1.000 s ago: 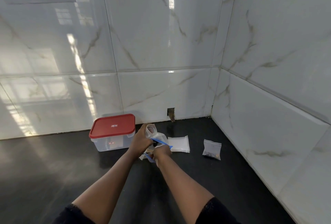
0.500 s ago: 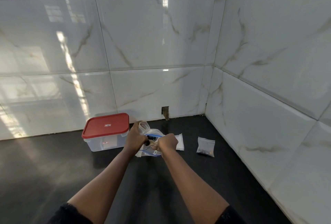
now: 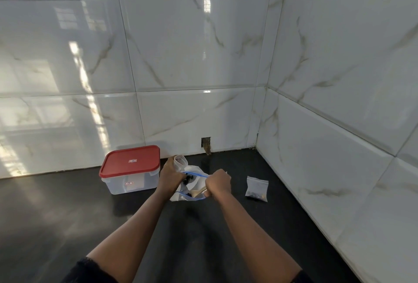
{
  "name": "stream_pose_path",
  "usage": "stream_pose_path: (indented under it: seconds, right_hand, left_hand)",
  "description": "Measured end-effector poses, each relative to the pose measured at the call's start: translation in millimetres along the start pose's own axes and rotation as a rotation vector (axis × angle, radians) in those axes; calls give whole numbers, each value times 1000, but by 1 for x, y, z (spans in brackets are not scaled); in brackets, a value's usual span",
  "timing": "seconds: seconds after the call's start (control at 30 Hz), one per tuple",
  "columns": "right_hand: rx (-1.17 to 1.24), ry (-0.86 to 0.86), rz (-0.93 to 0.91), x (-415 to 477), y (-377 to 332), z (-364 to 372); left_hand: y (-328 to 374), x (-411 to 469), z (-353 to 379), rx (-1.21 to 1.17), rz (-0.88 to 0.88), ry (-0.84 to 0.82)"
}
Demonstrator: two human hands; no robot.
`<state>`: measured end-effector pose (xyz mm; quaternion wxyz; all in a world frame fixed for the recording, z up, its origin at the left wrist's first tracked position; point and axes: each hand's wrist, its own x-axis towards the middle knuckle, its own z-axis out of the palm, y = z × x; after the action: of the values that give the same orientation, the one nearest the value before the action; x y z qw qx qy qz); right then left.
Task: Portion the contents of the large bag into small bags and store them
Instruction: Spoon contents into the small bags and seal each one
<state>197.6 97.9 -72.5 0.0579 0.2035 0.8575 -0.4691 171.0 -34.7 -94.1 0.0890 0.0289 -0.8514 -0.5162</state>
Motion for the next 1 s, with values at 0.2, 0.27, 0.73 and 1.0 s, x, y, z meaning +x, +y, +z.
stream_pose_path:
  seconds: [0.2,0.27,0.73,1.0]
  right_hand:
    - [26,-17,26,4,3,1]
    - [43,-15,25,6,4,1]
    - [86,-23,37,18,6,-11]
    - [149,-137,51,22,-1,-59]
  left_hand:
    - [-5,-3,1,41,-6,-56]
    - [-7,-2,2,48,-6,-63]
    - [-7,-4,5,48,-16,-73]
    - [-8,-3,4,33,-27,-56]
